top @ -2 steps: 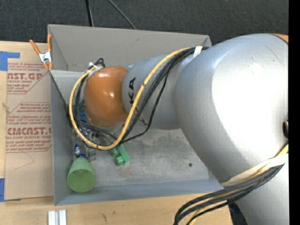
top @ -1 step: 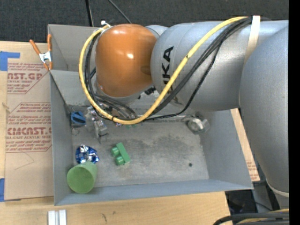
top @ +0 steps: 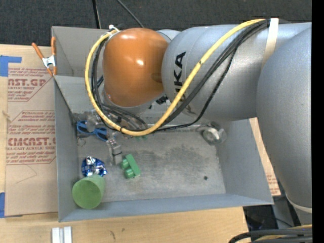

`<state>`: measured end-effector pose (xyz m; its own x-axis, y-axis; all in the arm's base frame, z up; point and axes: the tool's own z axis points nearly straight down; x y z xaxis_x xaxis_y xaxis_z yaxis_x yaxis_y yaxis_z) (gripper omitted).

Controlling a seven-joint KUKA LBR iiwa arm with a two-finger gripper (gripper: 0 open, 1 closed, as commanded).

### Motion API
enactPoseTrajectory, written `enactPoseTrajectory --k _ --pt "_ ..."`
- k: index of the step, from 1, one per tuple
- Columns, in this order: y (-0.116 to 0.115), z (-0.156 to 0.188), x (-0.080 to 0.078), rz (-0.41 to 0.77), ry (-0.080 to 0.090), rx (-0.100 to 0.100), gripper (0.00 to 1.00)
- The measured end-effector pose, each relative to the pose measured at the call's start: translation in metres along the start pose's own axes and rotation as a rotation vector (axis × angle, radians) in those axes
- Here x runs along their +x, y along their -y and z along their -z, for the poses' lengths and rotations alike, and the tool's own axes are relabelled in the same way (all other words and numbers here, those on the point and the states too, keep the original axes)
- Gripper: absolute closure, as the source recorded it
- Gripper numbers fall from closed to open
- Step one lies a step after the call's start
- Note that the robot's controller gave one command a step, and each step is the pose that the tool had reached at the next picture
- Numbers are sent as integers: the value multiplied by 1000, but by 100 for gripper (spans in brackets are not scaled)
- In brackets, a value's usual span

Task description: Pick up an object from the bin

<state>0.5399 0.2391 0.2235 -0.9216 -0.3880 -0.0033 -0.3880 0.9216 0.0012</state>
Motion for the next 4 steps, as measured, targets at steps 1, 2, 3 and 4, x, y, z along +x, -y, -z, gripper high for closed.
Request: enactPoseTrajectory --k 1,2,3,4 --pt "2 -145 35 -15 5 -1 0" --pt "3 -140 34 -14 4 0 100" --pt "-2 -40 27 -98 7 -1 100" --pt "-2 -45 29 -98 -1 0 0"
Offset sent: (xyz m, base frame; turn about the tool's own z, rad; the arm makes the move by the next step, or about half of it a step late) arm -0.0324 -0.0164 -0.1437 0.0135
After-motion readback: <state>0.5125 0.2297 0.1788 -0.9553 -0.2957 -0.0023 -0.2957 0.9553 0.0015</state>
